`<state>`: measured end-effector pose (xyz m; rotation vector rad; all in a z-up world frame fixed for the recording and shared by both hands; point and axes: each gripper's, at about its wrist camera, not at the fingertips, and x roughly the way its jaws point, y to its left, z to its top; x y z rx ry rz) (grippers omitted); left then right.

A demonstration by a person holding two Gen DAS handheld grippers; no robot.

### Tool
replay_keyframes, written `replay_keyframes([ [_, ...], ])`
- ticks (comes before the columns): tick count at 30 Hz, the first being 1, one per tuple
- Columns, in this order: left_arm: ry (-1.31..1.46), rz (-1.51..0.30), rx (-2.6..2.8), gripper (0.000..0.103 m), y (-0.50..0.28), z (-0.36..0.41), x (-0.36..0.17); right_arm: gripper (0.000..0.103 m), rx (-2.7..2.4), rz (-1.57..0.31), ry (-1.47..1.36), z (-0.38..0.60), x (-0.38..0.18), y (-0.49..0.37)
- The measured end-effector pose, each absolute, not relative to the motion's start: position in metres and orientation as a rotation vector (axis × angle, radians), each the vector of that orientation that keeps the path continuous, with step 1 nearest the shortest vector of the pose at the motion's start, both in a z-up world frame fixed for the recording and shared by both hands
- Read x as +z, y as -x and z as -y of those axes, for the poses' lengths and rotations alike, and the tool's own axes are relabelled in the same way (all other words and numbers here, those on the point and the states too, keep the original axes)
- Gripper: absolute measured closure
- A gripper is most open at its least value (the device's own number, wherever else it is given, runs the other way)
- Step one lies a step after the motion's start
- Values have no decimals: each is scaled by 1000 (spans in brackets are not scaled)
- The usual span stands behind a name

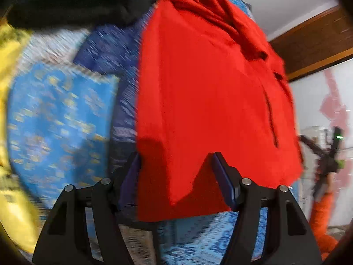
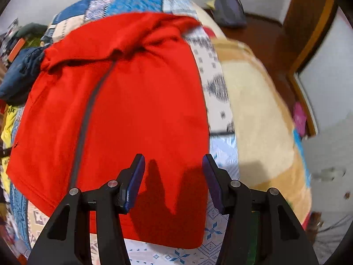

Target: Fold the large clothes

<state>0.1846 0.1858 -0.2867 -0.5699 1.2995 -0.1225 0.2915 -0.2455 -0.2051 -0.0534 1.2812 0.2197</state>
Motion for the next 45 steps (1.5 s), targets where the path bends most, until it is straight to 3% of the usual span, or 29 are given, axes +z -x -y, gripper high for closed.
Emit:
replay_keyframes([
  [2, 576, -1283, -119, 31, -182, -185, -290, 53, 204, -1309, 23, 252, -215, -290],
  [8, 560, -1228, -143, 35, -171, -178, -285, 53, 216, -1260, -23, 257, -221, -275],
  [9, 554, -1222, -144, 43, -171, -177, -284, 53, 218, -1256, -15, 255, -220, -274],
  [12, 530, -1202, -165, 73, -169, -173, -275, 77, 251, -1256, -15, 249, -220, -272],
  [14, 527, -1202, -175, 94, -170, -173, -272, 85, 264, -1258, -14, 248, -217, -269],
  [16, 533, -1199, -177, 98, -175, -172, -270, 88, 281, -1254, 8, 240, -213, -269],
  [25, 556, -1043, -205, 100, -215, -182, -206, 89, 363, -1087, -24, 223, -148, -301],
  [35, 505, -846, -136, 100, -331, -208, -124, 89, 348, -904, 8, 183, -85, -427],
  [38, 470, -830, -57, 100, -381, -220, -119, 88, 296, -905, -18, 178, -88, -475],
  [42, 465, -886, 38, 98, -442, -233, -137, 77, 176, -911, -67, 180, -92, -527],
  [43, 475, -921, 54, 96, -458, -238, -147, 71, 130, -914, -62, 182, -91, -533],
  [45, 474, -952, 100, 80, -475, -244, -159, 67, 68, -901, -68, 186, -89, -541],
])
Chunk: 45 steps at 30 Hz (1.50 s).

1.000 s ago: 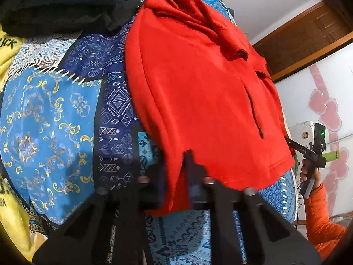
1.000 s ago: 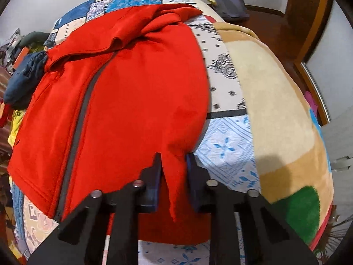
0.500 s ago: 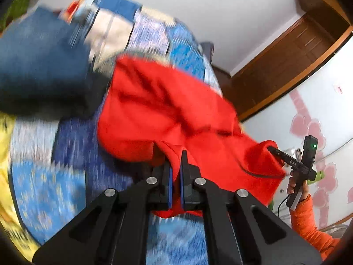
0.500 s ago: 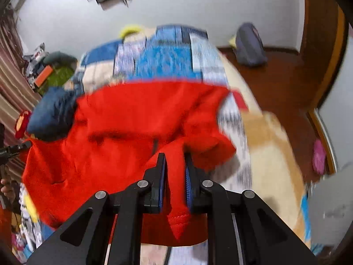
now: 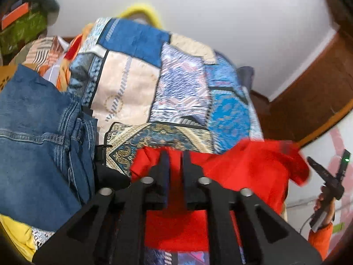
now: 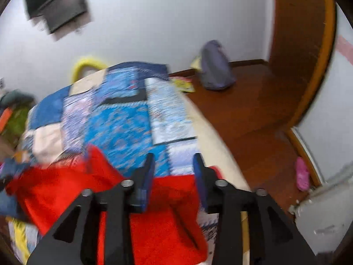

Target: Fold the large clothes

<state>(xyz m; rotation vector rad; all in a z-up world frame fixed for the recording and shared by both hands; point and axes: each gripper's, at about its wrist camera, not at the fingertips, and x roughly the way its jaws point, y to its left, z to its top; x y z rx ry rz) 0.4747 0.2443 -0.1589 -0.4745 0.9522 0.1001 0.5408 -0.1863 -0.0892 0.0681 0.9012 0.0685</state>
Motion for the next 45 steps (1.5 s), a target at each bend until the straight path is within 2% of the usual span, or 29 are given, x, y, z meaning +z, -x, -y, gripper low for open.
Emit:
replay_keyframes([
  [1, 467, -950, 131, 68, -477, -247, -162, 67, 84, -888, -74, 187, -88, -540],
  [2, 467, -936, 148, 61, -477, -249, -163, 67, 107, -881, -78, 188, -88, -537],
  [5, 453, -898, 157, 57, -471, -252, -163, 67, 148, -900, -52, 183, -95, -529],
  [12, 292, -972, 122, 57, -458, -220, -179, 67, 284, -983, 53, 145, -125, -512],
  [21, 105, -1088, -67, 54, -434, -129, -230, 65, 426, -1128, 167, 91, -190, -476],
  [22, 78, -1095, -70, 53, -432, -120, -238, 63, 419, -1131, 199, 90, -198, -472],
  [24, 49, -1102, -51, 48, -426, -111, -253, 51, 404, -1098, 248, 94, -206, -463],
  [26, 59, -1102, -31, 41, -418, -112, -265, 44, 401, -1057, 257, 103, -204, -453],
  [29, 101, -1085, 5, 29, -402, -126, -276, 28, 391, -1027, 259, 122, -201, -440],
  [31, 140, -1095, 30, 28, -390, -140, -282, 21, 373, -1028, 231, 136, -201, -435],
  [35, 221, -1091, 86, 25, -363, -168, -286, 21, 315, -1059, 205, 163, -207, -423],
  [41, 321, -1098, 267, 25, -318, -215, -284, 23, 101, -1145, 350, 193, -230, -409],
  [45, 394, -1071, 348, 25, -298, -236, -277, 23, 108, -1129, 275, 207, -210, -398],
])
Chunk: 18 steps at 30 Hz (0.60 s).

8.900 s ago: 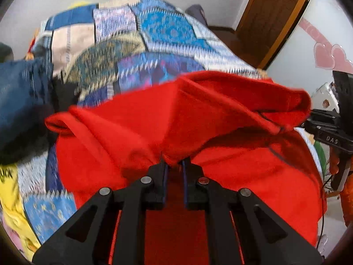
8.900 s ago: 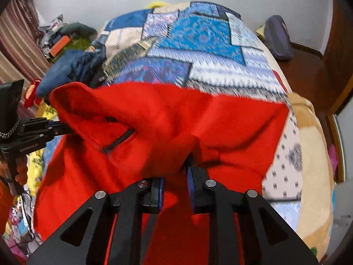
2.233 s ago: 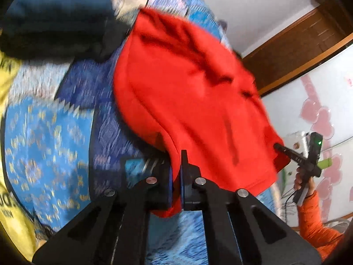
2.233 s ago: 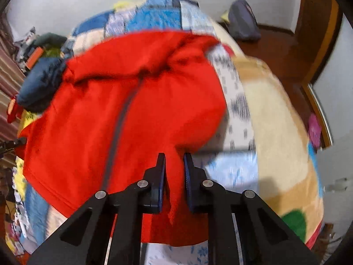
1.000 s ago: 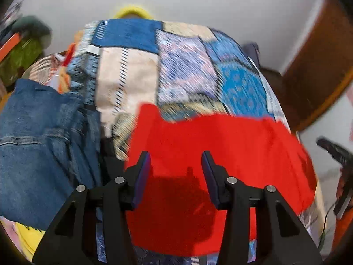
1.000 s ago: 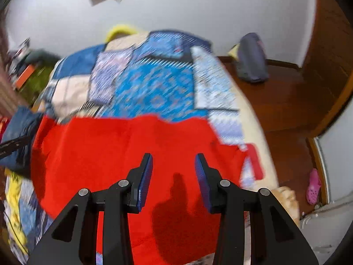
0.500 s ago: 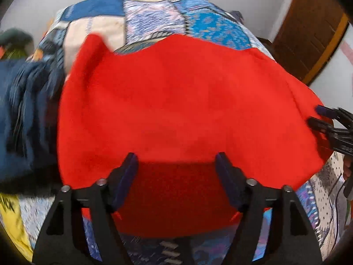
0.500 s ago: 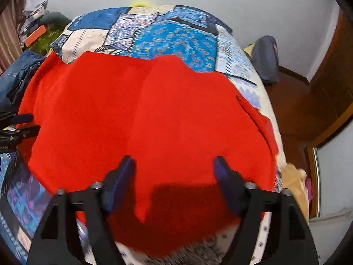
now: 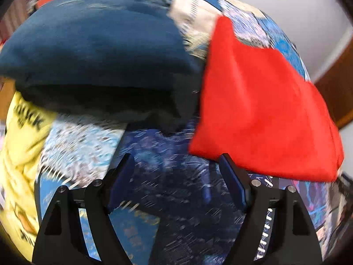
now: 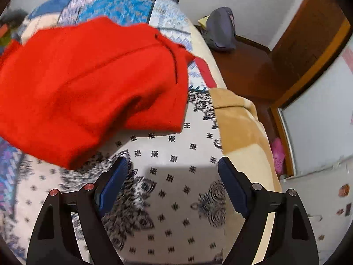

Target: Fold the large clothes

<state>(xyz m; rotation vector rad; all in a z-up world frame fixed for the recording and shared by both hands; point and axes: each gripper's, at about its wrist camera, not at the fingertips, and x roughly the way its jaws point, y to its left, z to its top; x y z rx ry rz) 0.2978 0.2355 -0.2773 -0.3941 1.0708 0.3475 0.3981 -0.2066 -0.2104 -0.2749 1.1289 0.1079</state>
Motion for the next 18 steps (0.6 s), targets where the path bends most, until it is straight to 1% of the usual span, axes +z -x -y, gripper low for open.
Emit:
replay_keyframes([
  [4, 499, -1039, 316, 25, -283, -235, -267, 23, 142, -1075, 233, 200, -184, -392],
  [9, 576, -1019, 195, 25, -284, -209, -260, 22, 215, -1009, 190, 179, -156, -389],
  [16, 812, -1033, 27, 25, -308, -190, -286, 21, 312, -962, 188, 145, -151, -387],
  [18, 856, -1004, 45, 25, -307, -194, -292, 21, 335, -963, 186, 136, -154, -389],
])
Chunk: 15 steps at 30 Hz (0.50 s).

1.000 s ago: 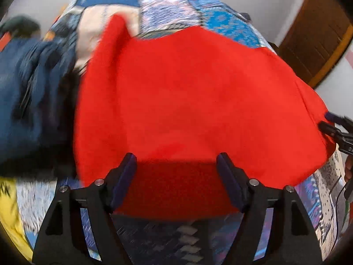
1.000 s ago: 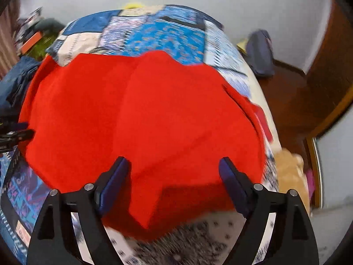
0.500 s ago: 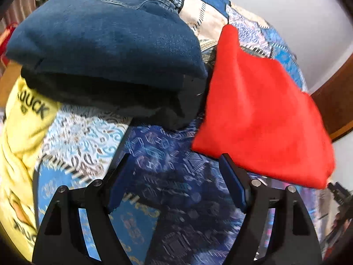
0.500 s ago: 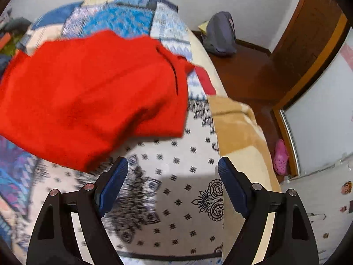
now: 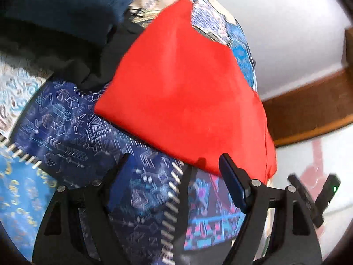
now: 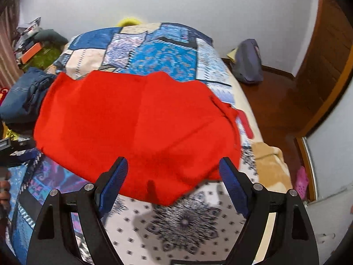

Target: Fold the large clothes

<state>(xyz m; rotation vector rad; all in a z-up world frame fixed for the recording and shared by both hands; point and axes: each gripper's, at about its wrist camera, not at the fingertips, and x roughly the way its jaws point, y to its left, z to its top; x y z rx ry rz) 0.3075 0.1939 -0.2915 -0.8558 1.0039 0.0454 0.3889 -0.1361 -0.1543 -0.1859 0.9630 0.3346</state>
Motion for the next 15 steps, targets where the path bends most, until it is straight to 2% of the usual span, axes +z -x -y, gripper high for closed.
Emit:
replay_keyframes([
  [8, 1045, -861, 56, 25, -328, -219, -313, 21, 366, -984, 155, 112, -165, -401],
  [15, 1104, -826, 44, 27, -370, -230, -320, 21, 360, -1011, 122, 99, -173, -415],
])
